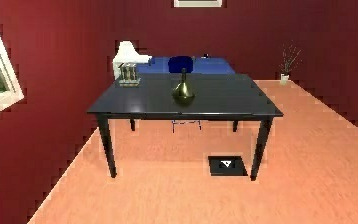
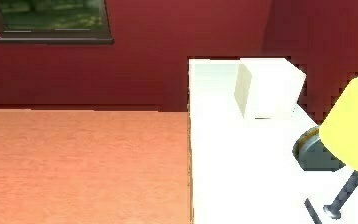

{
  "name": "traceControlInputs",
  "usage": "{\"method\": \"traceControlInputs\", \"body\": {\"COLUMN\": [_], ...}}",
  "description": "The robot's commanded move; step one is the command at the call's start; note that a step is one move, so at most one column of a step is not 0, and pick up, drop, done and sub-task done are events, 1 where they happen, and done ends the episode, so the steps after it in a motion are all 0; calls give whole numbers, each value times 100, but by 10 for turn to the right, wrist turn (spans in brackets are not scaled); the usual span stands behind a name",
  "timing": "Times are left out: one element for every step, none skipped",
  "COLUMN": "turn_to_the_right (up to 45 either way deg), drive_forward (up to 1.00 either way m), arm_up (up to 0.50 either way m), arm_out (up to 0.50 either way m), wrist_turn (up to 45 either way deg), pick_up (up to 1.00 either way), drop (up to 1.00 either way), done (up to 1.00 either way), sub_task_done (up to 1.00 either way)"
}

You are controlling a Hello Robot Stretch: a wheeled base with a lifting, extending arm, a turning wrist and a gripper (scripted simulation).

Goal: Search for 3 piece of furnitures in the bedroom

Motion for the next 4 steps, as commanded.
{"method": "traceControlInputs", "body": {"turn_to_the_right": [120, 0, -150, 0], "drive_forward": [0, 65, 0, 0], "arm_up": [0, 0, 0, 0], "arm_out": [0, 0, 0, 0], "wrist_turn": [0, 0, 0, 0], "pick_up": [0, 0, 0, 0], "drop": [0, 0, 0, 0], "done": [0, 0, 0, 100], "sub_task_done": [0, 0, 0, 0]}}
